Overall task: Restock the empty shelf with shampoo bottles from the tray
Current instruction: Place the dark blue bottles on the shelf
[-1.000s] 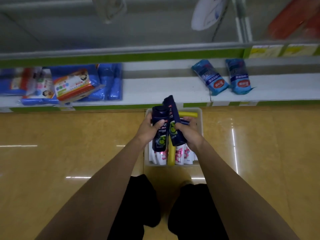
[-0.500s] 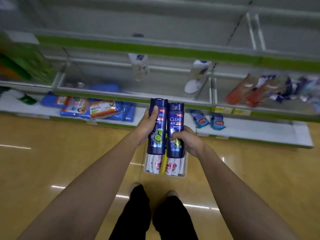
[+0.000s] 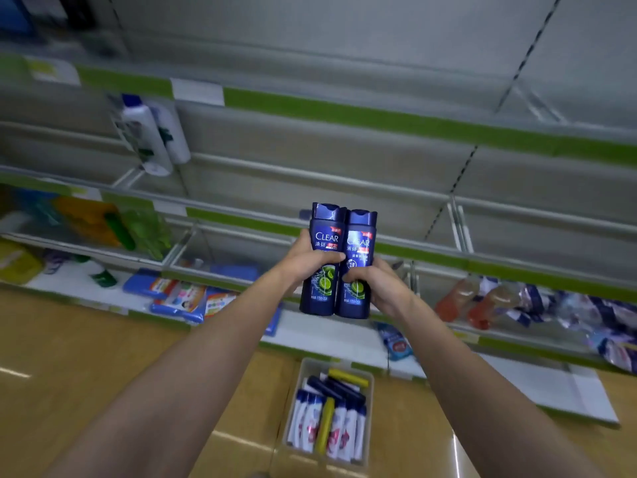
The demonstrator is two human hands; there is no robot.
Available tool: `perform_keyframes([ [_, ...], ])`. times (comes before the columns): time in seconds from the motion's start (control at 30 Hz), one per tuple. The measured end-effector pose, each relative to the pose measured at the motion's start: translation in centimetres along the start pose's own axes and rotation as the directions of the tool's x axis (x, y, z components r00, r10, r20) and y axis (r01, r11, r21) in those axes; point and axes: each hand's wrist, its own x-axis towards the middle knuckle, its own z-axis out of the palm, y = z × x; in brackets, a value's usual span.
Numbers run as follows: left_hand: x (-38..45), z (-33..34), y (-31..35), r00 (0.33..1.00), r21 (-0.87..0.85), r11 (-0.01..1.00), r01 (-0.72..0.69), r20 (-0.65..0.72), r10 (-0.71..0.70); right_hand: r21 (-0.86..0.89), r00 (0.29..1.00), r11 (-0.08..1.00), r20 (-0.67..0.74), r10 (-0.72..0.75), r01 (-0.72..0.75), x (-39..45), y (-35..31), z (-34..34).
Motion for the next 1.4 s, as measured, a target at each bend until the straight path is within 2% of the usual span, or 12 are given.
perform_keyframes([
  [0.23,-1.3,-4.1,7.4,0.977,0.028,0.978,-0.208,-0.038,0.209,-0.051,0.989,0.988,0.034,-0.143,0.144,-0.2,-7.7,3.2],
  [0.57,-1.1,-10.7,16.6,0.907,0.046,0.907,-0.419,0.050,0.417,-0.110,0.933,0.928,-0.014,-0.359,0.356,-0.9,-15.8,10.4],
  [0.73,0.0,-13.9,18.5,0.904,0.023,0.905,-0.425,0.058,0.423,-0.135,0.907,0.905,-0.073,-0.415,0.404,-0.5,-17.7,13.6],
  [1.03,3.4,-17.5,20.7,0.945,0.058,0.948,-0.312,0.120,0.304,-0.153,0.890,0.903,-0.169,-0.424,0.401,1.9,-20.2,15.3],
  [1.27,8.5,-16.5,24.6,0.893,0.021,0.894,-0.447,0.070,0.444,-0.120,0.857,0.881,-0.205,-0.473,0.458,5.9,-24.3,13.5],
  [1.4,11.9,-16.0,26.1,0.889,-0.067,0.892,-0.447,0.071,0.451,-0.109,0.823,0.860,-0.252,-0.510,0.499,9.5,-26.8,12.2],
])
